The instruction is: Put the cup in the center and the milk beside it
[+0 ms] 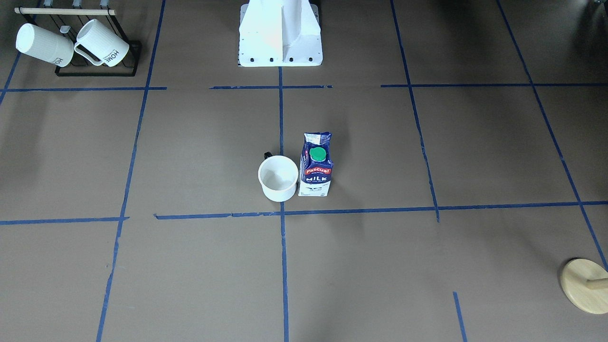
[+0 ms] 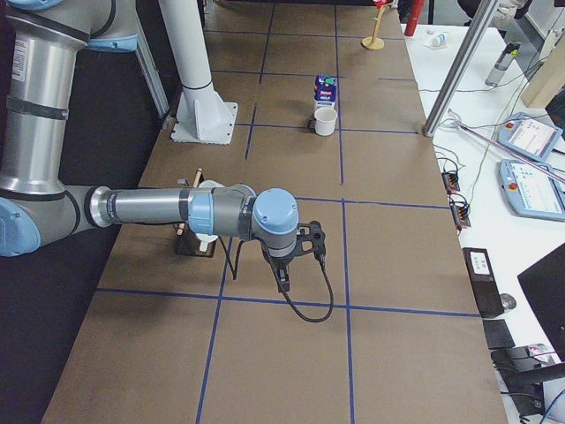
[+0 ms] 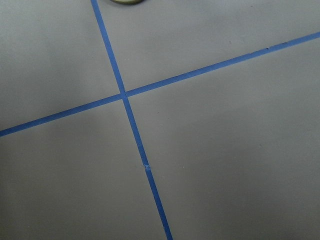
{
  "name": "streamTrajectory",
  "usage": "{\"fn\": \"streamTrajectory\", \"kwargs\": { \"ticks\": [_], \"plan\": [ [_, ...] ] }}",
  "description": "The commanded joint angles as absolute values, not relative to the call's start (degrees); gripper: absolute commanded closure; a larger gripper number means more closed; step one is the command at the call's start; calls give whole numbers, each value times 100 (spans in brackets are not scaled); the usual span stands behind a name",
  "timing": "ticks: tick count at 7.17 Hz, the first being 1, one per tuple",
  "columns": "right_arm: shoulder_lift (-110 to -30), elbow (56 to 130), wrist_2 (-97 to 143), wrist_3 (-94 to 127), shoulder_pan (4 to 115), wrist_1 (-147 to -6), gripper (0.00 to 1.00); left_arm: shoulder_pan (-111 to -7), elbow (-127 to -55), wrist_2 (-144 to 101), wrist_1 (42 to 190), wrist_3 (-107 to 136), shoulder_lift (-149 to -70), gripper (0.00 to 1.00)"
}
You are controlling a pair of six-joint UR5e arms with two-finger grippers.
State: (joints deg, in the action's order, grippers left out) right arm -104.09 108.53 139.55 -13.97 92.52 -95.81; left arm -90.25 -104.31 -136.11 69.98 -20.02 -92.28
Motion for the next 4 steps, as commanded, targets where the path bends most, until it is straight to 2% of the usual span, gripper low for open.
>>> {"fn": "streamTrajectory", "kwargs": {
  "ticks": [1,4],
  "plan": [
    [-10406,10811,13940,-1397,9246,-9580,0,-9026,-10608,-13623,7005,-1986,-9062,0],
    [-10406,10811,13887,-1397,9246,-9571,0,-9018,-10608,-13623,7005,-1960,-9053,0]
  ]
}}
